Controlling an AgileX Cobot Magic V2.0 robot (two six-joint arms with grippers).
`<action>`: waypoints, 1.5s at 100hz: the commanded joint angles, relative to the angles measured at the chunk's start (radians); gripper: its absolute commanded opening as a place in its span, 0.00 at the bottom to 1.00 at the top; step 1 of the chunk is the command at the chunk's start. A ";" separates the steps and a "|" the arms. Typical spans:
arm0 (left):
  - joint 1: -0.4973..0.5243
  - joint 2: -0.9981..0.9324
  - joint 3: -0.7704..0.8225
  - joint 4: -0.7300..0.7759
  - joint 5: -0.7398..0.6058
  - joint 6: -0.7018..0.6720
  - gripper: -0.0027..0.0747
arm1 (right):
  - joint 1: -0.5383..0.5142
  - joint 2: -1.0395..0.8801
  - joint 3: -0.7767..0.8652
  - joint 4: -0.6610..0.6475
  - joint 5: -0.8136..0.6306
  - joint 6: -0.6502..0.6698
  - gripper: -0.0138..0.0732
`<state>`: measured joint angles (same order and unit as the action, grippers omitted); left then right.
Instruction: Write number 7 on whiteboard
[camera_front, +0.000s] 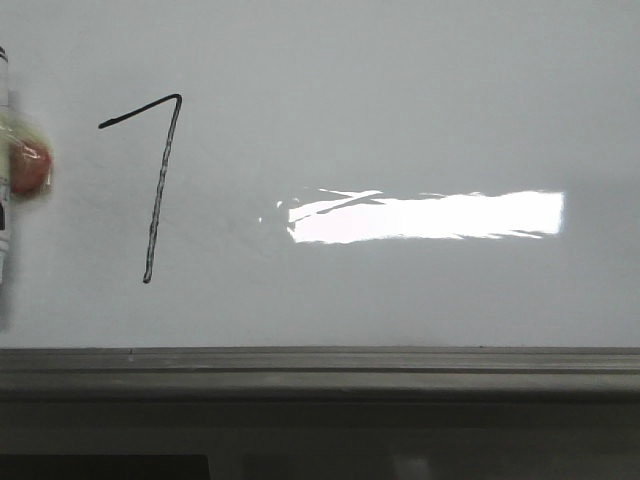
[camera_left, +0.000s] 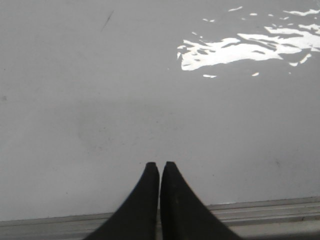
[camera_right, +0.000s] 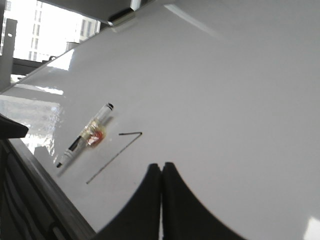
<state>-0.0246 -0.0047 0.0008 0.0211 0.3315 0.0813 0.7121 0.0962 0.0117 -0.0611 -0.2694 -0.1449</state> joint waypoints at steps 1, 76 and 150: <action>0.004 -0.029 0.023 0.002 -0.052 0.000 0.01 | -0.056 0.013 0.011 0.017 -0.041 0.037 0.09; 0.004 -0.029 0.023 0.002 -0.050 0.000 0.01 | -0.363 -0.117 0.013 0.024 0.071 0.046 0.09; 0.004 -0.029 0.023 0.000 -0.052 0.000 0.01 | -0.425 -0.123 0.016 0.012 0.537 0.078 0.09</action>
<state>-0.0240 -0.0047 0.0008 0.0227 0.3315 0.0830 0.2936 -0.0103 0.0117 -0.0246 0.2545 -0.0695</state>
